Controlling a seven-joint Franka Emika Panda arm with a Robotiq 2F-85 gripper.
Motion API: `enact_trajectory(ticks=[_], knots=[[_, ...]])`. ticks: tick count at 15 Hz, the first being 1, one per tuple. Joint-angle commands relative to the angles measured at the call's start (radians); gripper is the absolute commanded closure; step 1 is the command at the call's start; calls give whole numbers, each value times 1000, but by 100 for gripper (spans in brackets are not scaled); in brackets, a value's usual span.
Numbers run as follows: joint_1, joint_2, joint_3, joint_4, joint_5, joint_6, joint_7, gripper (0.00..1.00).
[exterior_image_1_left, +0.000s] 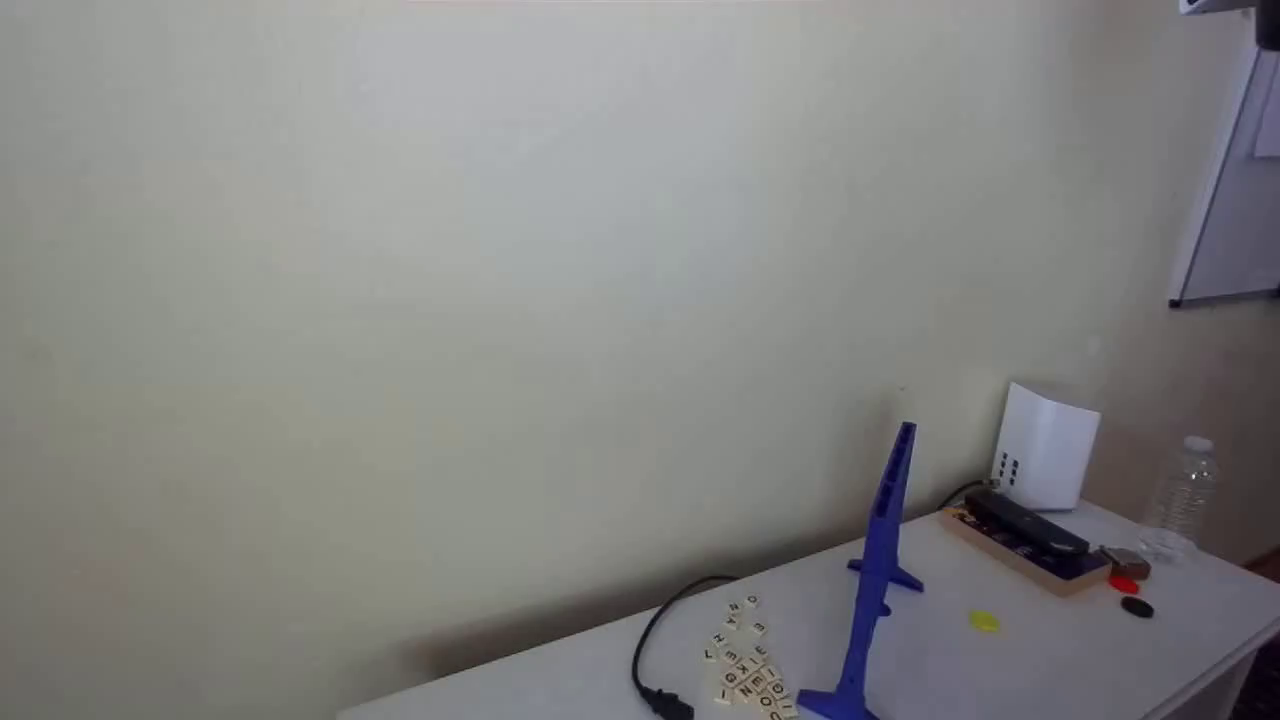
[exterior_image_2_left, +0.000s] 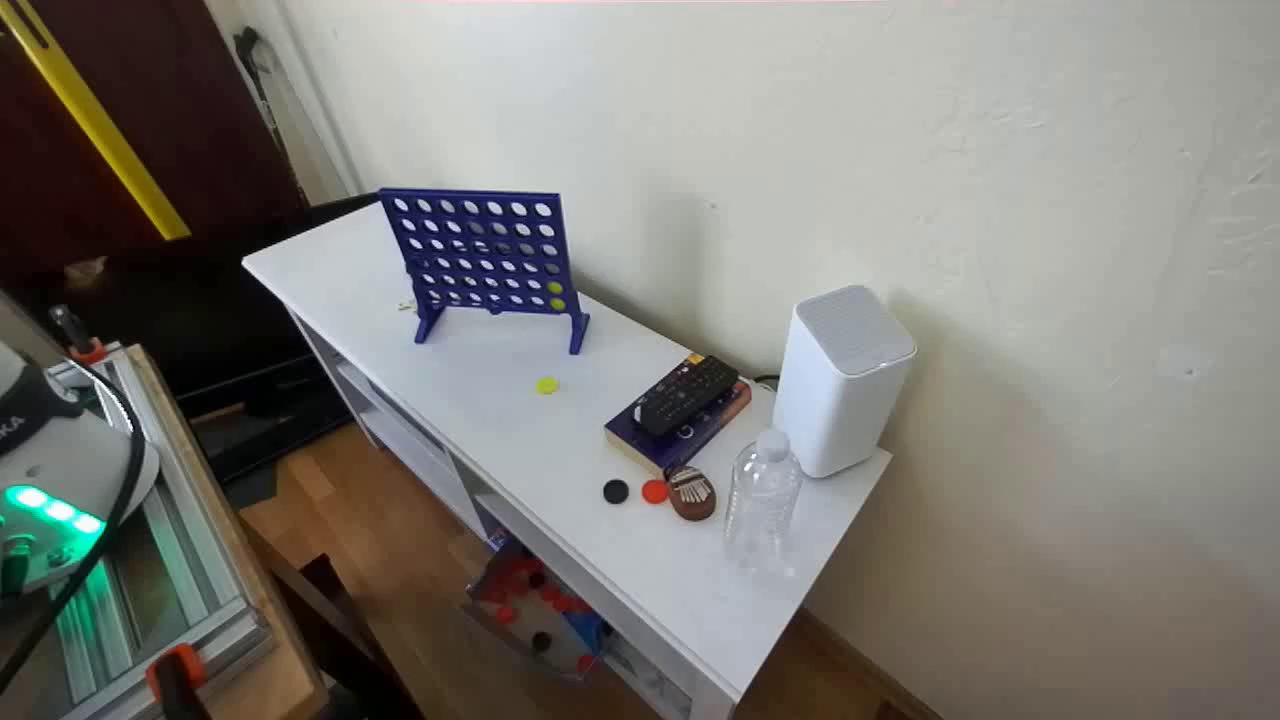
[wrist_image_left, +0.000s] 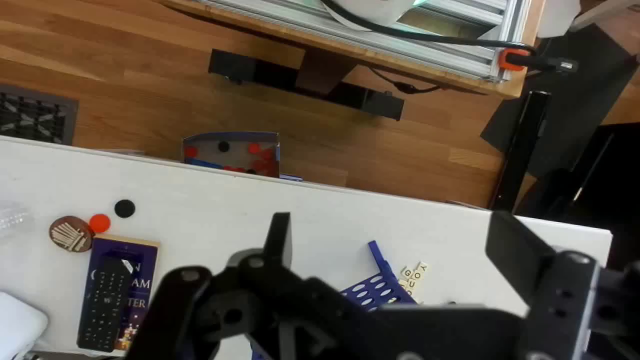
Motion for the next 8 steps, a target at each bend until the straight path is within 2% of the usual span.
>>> enact_trajectory(ticks=[1, 7, 8], knots=[[0, 1, 0, 2, 0, -2, 0, 0], [-5, 15, -3, 0, -3, 2, 5, 0], [-18, 37, -15, -16, -13, 34, 11, 0]])
